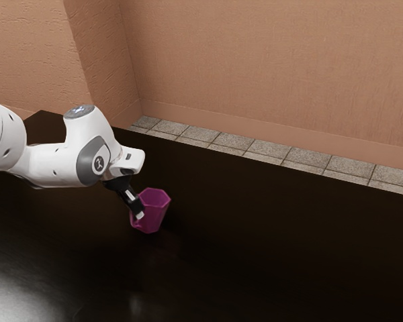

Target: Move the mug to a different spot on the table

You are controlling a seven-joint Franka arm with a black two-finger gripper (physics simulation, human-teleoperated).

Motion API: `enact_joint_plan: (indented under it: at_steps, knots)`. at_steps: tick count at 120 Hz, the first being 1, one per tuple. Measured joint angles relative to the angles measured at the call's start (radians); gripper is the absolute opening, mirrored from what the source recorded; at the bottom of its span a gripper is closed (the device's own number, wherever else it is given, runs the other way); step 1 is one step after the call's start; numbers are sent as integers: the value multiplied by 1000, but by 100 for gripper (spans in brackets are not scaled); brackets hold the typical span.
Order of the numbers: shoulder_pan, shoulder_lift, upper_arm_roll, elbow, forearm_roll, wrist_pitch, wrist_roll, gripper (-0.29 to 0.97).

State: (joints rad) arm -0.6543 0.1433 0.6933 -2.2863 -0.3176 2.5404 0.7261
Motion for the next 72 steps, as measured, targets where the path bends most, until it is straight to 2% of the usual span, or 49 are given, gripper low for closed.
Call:
enact_joint_plan:
  at_steps: [24, 60, 72]
  knots:
    - [0, -8, 2, -5, -4, -14, 10, 42]
    - [0, -119, 42, -20, 1, -62, 29, 46]
    - [13, -143, 49, 12, 24, -75, 37, 46]
